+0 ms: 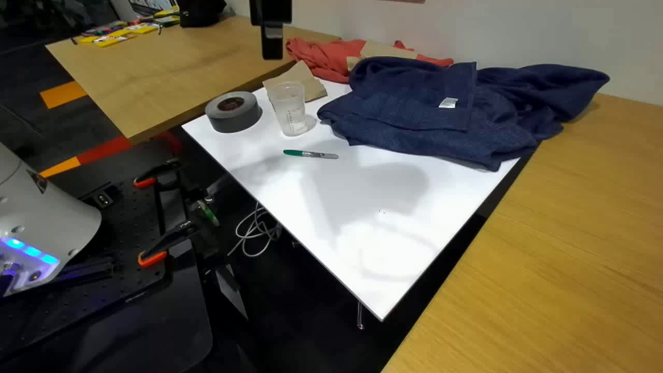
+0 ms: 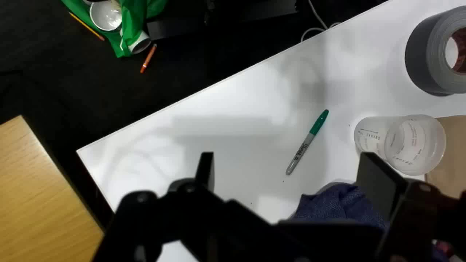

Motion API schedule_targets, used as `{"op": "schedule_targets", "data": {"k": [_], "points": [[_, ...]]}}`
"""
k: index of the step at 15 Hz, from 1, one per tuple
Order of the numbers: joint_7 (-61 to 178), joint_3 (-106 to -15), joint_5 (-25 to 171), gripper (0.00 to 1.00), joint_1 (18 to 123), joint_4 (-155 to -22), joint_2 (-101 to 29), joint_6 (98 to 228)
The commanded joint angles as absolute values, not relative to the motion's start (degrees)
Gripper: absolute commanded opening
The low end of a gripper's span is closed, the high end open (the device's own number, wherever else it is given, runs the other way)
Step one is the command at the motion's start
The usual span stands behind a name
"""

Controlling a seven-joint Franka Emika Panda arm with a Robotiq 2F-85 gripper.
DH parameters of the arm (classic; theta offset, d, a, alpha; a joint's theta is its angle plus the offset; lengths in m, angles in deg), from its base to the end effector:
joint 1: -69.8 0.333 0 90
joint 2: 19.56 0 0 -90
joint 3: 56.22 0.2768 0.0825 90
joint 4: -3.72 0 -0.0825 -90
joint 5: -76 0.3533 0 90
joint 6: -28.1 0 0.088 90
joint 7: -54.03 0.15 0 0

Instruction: Put the marker in the cup

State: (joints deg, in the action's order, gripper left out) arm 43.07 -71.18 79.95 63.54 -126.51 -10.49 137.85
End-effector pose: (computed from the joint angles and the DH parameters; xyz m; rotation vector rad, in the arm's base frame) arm 0.4129 -0.1510 0.3409 -2.9606 0.2997 0.2521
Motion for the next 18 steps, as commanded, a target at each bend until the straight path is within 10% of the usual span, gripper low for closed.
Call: {"op": "schedule_targets", "data": {"k": [1,18], "points": [[42.89,-69.92,80.15,1.0,62.22,-126.42,-10.57,137.74],[66.31,-63.03,82.12,1.0,63.95,-133.27,-15.25,158.78]]}}
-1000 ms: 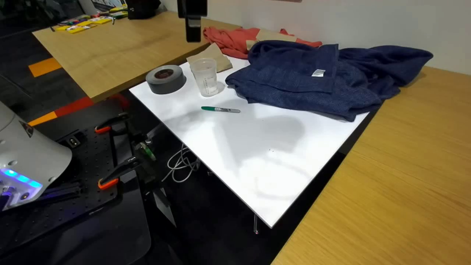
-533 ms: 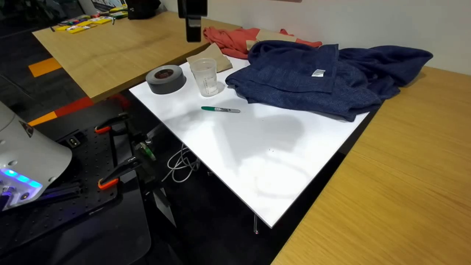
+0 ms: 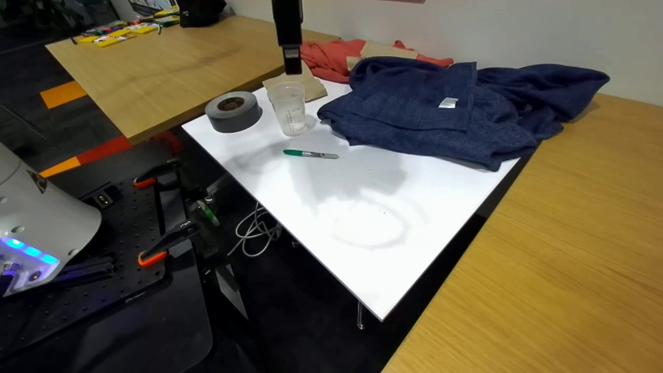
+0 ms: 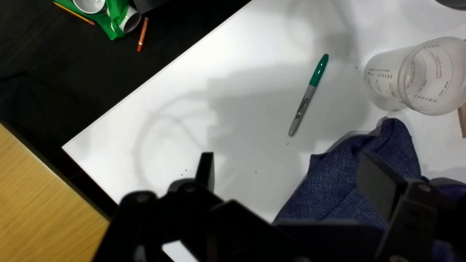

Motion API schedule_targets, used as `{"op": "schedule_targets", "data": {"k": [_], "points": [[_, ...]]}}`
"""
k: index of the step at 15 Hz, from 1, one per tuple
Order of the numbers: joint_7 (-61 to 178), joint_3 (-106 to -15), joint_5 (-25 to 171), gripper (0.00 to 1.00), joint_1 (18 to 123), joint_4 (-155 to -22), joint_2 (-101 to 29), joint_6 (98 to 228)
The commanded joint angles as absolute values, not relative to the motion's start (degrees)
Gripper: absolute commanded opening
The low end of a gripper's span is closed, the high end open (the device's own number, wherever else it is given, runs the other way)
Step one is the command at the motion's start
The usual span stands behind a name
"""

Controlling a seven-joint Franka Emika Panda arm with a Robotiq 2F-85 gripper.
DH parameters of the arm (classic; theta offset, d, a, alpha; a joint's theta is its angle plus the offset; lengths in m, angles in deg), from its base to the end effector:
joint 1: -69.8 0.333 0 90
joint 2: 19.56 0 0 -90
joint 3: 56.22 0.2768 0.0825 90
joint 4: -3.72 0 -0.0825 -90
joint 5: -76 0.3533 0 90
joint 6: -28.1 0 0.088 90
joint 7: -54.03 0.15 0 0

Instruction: Put the marker in the cup

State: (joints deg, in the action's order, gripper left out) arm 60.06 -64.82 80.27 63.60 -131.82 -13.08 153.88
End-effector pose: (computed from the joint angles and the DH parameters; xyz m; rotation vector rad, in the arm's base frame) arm 0.4428 -0.1106 0.3037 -2.9969 0.6192 0.0810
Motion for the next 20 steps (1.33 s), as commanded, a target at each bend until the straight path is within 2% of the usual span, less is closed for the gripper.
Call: {"op": "schedule_targets", "data": {"k": [1,9,20], "points": [[67.78,-62.43,83.07,1.0,64.22,-133.65,-16.46,160.65],[78.23,-60.31,86.7,1.0,66.88,-132.92,-30.22,178.13],[86.99,-63.15,85.68,1.0,73.23,-126.7,-46.18,183.91]]}}
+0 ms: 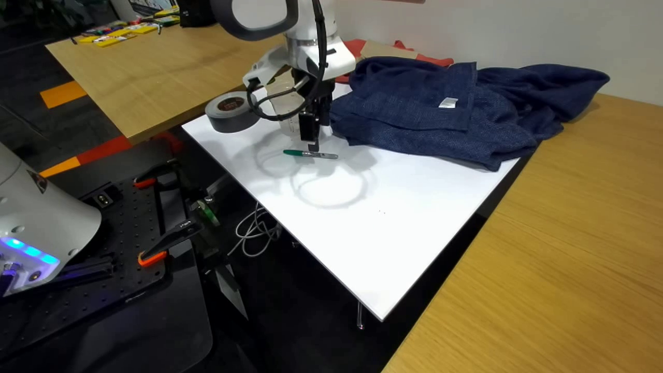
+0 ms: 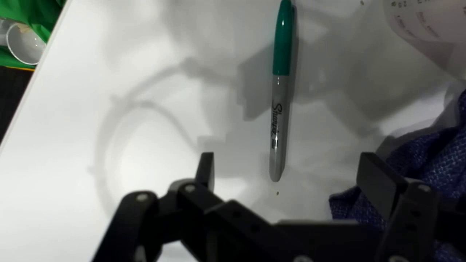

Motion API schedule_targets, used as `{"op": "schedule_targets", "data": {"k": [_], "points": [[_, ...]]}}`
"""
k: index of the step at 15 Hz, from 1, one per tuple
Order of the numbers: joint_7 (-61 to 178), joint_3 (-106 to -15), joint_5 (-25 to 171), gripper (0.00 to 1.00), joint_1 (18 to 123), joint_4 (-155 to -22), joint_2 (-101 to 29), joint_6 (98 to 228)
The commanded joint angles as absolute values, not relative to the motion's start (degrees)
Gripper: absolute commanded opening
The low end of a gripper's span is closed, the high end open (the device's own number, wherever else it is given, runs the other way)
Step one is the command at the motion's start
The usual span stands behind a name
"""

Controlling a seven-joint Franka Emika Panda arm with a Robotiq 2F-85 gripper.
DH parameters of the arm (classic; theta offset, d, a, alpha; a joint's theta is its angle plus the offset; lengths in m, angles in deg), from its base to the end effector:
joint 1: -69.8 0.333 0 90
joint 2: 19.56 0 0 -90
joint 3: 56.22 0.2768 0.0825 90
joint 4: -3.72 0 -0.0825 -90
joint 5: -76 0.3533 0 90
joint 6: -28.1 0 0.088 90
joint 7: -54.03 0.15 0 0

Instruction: Put the marker in the cup

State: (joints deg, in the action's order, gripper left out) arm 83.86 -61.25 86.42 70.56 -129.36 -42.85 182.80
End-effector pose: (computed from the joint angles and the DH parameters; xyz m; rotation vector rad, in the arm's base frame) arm 0.4843 -0.0432 0.1123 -2.8888 1.1438 0.0517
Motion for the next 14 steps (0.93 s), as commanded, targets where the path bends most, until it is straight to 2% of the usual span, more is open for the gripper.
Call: {"op": "schedule_targets", "data": {"k": [1,7,8,10,14], "points": [[87.63,-63.74,85.52,1.0,74.03,-126.1,-47.2,184.04],[89.33,-65.3,85.66,1.0,76.35,-124.02,-50.98,184.12],[89.37,-65.56,85.58,0.79,76.6,-123.9,-51.26,184.41],[89.52,-66.26,85.32,0.68,77.29,-123.75,-51.75,185.28],[89.28,-66.69,85.79,0.36,77.59,-123.72,-52.01,186.35]]}}
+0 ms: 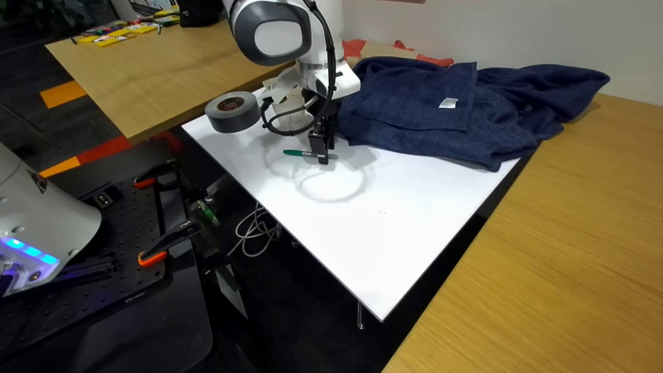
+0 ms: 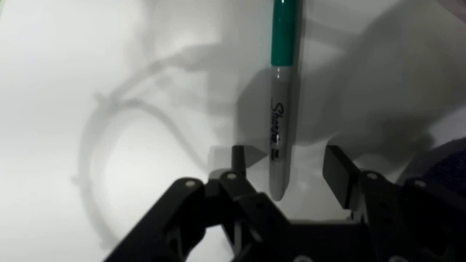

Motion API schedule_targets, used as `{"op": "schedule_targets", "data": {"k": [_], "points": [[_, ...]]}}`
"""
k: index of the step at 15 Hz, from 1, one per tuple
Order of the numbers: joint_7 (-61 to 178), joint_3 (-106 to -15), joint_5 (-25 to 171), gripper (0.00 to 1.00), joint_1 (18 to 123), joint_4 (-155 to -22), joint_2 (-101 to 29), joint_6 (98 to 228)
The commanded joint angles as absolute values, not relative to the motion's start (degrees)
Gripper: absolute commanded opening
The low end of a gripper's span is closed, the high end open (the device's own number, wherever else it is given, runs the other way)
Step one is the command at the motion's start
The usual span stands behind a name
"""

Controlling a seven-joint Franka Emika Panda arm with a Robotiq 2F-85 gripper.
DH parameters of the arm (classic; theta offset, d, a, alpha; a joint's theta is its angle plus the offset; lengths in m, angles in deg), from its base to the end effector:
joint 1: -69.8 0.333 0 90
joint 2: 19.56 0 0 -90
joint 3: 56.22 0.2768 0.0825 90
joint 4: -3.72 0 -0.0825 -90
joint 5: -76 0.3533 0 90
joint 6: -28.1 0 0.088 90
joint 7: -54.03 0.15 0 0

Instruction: Put the marker in the cup

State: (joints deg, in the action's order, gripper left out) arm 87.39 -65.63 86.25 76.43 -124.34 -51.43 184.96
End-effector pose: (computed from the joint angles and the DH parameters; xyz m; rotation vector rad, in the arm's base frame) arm 0.4953 -0.0386 0.0707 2.8808 -1.1747 -0.0515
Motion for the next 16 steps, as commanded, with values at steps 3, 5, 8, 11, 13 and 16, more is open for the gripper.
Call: {"op": "schedule_targets", "data": {"k": [3,5,8,11,13,16], "points": [[89.03,-66.63,86.1,0.14,77.35,-123.65,-51.91,186.55],[88.68,-66.49,86.29,0.01,77.02,-123.78,-51.59,186.43],[87.23,-67.11,85.05,0.03,77.05,-125.44,-48.7,185.38],[83.9,-68.45,81.18,0.03,77.31,-128.3,-43.34,185.58],[81.38,-68.73,78.49,0.03,76.96,-129.74,-39.41,185.01],[75.48,-67.48,75.02,0.03,75.5,-132.5,-32.37,183.87]]}}
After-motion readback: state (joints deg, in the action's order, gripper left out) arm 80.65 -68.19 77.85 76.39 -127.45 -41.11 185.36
